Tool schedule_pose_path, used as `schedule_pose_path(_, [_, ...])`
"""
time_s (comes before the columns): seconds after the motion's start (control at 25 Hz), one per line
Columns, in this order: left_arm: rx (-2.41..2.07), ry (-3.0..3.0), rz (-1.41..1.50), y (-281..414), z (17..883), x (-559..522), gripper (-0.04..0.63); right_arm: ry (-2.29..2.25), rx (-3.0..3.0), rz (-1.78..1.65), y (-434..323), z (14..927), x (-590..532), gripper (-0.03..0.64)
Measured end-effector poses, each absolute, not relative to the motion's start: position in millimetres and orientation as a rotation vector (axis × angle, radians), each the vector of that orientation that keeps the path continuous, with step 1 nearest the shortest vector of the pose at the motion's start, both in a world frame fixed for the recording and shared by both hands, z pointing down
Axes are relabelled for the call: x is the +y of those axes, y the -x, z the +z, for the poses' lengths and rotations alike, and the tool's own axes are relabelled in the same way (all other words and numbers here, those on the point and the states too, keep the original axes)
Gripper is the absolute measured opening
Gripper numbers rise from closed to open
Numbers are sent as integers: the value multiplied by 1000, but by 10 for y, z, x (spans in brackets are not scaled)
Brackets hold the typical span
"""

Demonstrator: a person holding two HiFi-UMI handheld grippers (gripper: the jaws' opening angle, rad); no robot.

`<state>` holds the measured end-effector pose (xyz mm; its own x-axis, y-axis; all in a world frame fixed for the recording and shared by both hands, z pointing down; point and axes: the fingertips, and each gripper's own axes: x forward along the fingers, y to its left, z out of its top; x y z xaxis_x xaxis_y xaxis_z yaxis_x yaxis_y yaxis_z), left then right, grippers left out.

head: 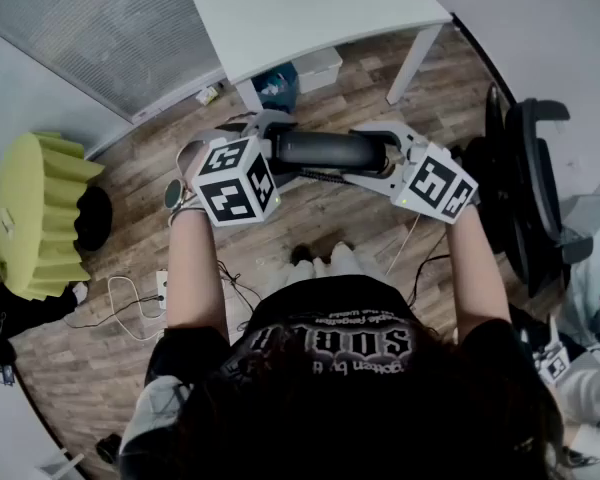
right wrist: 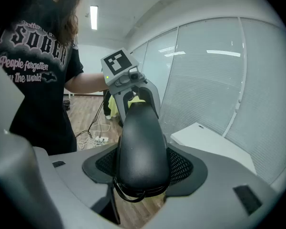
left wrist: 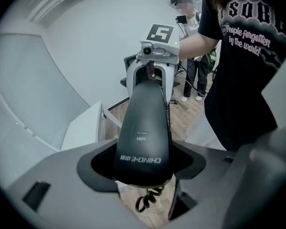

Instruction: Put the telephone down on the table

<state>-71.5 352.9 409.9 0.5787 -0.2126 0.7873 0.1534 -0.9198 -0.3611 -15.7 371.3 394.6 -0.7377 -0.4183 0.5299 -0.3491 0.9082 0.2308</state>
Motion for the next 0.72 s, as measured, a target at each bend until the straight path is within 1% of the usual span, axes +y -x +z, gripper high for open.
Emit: schedule_pose_path(0.72, [38, 2421, -1276, 782, 4146, 3341, 301, -554, -2471, -142, 224, 3995, 3526, 284])
